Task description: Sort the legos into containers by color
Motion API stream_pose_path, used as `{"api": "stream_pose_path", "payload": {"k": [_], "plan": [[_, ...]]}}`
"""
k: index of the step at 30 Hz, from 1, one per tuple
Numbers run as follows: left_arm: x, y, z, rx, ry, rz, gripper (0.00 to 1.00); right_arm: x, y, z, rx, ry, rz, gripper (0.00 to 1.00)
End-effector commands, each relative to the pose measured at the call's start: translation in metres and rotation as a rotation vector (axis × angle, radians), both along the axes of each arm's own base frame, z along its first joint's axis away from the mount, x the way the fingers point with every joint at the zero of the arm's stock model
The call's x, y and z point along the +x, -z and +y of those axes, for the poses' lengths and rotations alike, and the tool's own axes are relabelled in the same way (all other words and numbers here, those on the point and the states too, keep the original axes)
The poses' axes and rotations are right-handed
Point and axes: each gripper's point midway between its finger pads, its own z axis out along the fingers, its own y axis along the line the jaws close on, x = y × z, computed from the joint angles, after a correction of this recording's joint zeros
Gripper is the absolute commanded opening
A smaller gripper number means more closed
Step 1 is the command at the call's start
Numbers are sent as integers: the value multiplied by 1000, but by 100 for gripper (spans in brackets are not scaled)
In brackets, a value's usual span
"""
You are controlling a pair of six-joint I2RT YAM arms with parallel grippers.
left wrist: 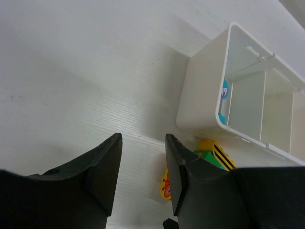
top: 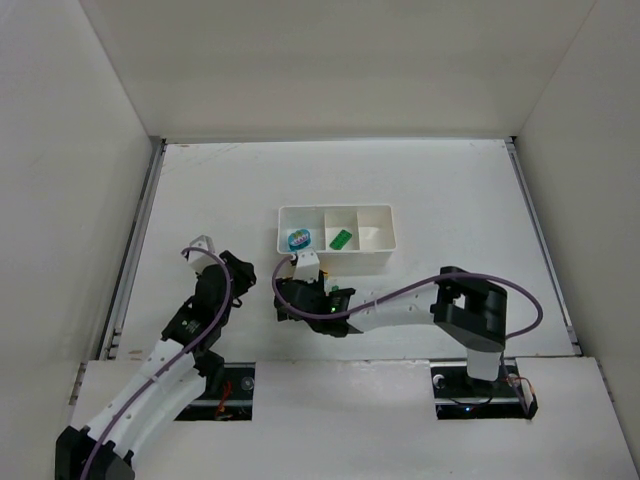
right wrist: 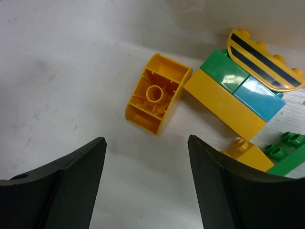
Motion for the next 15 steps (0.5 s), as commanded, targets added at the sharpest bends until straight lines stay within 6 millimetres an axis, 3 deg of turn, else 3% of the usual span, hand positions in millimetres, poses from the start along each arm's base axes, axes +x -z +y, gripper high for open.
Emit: {"api": "stream_pose_path", "payload": {"k": [1, 8, 12, 15], "plan": [[4, -7, -5, -39, 7, -45, 39, 12, -4, 12, 61, 48, 22, 72], [2, 3, -2, -30, 4, -31, 39, 35, 7, 13, 77, 116, 8, 58], [0, 9, 1, -27, -3, -18, 39, 40, 5, 10, 75, 134, -18, 28], [1, 9, 1, -30, -8, -19, 39, 29, 0, 11, 78, 109, -27, 22]]}}
